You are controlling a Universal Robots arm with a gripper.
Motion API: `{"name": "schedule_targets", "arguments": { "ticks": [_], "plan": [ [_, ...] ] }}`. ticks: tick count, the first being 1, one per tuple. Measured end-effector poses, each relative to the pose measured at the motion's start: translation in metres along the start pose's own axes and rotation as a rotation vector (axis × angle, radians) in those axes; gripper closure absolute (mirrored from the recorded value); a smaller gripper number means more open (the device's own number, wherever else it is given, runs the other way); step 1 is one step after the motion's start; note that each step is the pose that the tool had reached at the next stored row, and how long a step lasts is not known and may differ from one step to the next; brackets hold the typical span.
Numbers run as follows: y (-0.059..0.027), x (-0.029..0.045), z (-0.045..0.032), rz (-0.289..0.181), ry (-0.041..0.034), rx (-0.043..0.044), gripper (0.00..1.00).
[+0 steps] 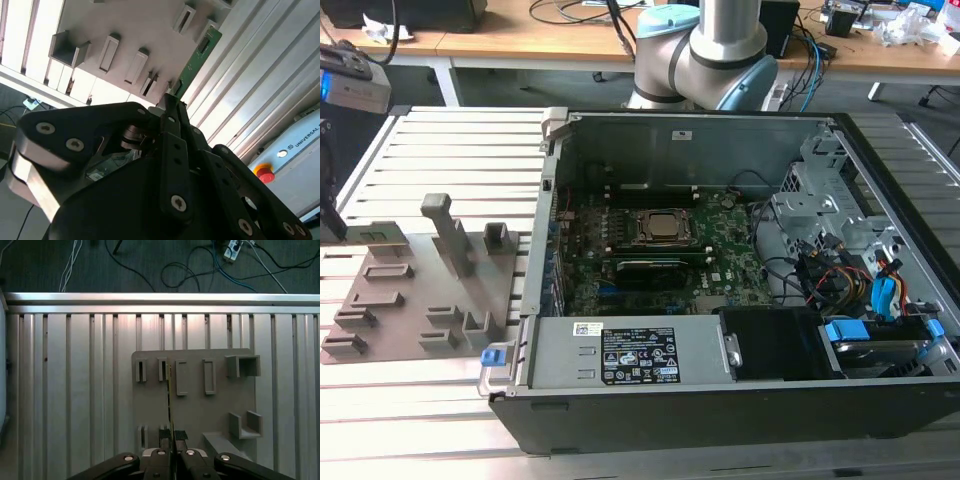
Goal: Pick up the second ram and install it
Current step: 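Pick up the second ram and move it above second insertion slot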
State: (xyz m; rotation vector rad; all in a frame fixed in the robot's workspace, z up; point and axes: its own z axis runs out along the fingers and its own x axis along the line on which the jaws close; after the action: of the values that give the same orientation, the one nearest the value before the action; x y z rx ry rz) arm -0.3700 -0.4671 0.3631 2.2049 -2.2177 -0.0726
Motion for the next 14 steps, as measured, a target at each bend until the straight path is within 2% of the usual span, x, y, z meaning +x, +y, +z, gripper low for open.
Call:
{"name": "schedule_targets", "arguments": {
  "ticks": [3, 9, 13, 14],
  "plan": [
    [0.0005, -0.0003, -0.0114, 0.000, 0.0001, 0.0000, 0.86],
    [0.0011, -0.0006, -0.0248, 0.000, 0.0002, 0.0001, 0.86],
    [0.0010, -0.0006, -0.0252, 0.000, 0.0003, 0.0000, 0.86],
    [-0.0017, -0.0007, -0.0254, 0.000, 0.0004, -0.0001, 0.86]
  ]
}}
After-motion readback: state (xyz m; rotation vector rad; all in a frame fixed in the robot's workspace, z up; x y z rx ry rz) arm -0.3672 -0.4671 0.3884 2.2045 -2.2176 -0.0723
